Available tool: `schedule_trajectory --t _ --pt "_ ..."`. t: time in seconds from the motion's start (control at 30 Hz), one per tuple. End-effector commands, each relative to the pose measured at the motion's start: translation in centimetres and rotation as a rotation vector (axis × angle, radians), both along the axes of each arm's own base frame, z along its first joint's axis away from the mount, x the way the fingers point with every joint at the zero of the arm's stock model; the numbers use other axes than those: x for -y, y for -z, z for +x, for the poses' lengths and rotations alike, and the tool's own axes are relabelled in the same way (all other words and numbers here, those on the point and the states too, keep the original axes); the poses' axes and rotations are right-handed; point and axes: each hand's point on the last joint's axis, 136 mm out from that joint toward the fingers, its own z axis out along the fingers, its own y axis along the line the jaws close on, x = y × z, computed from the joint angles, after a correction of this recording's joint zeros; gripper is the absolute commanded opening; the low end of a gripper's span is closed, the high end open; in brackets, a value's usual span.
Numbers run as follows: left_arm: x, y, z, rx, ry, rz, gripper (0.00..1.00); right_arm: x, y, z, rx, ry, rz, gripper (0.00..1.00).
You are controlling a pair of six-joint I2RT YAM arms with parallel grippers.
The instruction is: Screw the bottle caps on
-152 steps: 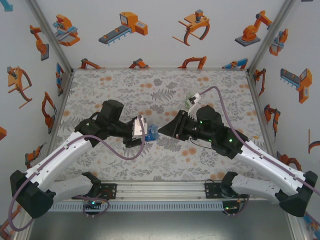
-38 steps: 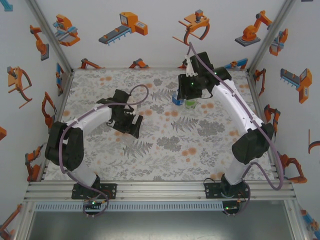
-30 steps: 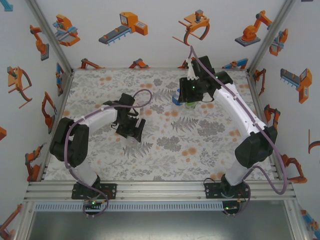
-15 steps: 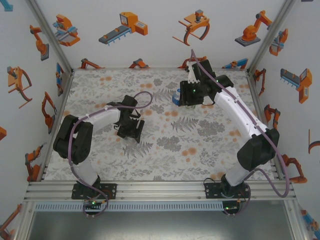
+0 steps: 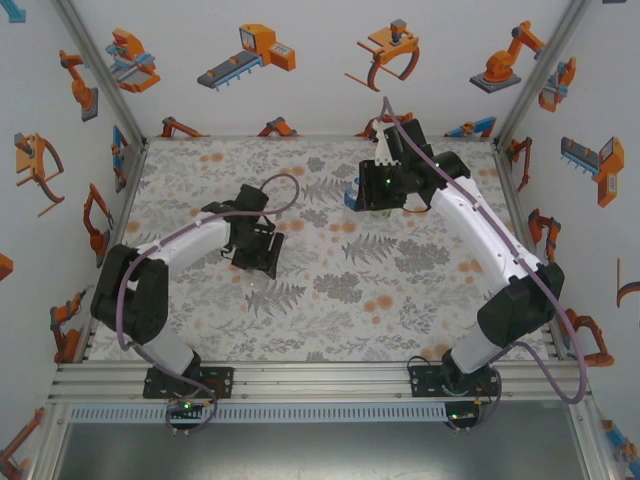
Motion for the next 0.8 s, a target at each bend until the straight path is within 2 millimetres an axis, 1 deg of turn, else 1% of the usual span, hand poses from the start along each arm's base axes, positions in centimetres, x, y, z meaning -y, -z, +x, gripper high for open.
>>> schedule_trajectory --t 0.0,0.17,0.23,0.37,0.43,0.6,0.7,0.77 --pt "-1.1 -3.1 0.2 0.076 0.006 -0.027 0.38 -0.9 -1.1 -0.3 0.029 -0.002 0.021 0.45" --pt "-2.6 -7.9 0.7 0.214 0.007 -0.083 0.35 -3.1 0.4 -0.5 0.011 -0.032 0.001 0.44" --pt "-3.3 -9.8 0.7 0.267 0.007 -0.095 0.33 -4.3 1.2 -0.6 0.001 -0.047 -0.010 0.44" --pt "-4.3 -12.8 0.7 0.356 0.011 -0.132 0.26 -6.9 3.5 -0.7 -0.015 -0.075 -0.058 0.44" --pt "-4.8 -14.3 0.8 0.401 0.012 -0.167 0.20 -8.7 4.8 -0.8 -0.021 -0.098 -0.084 0.44" --pt "-6.0 -17.0 0.8 0.489 0.014 -0.211 0.14 -12.8 8.6 -0.9 -0.016 -0.134 -0.179 0.44" --pt "-6.5 -17.8 0.9 0.516 0.010 -0.243 0.12 -15.0 10.4 -0.6 -0.018 -0.148 -0.199 0.44" --pt "-6.7 -18.0 1.0 0.527 0.014 -0.260 0.00 -16.1 11.4 -0.2 -0.009 -0.151 -0.216 0.45"
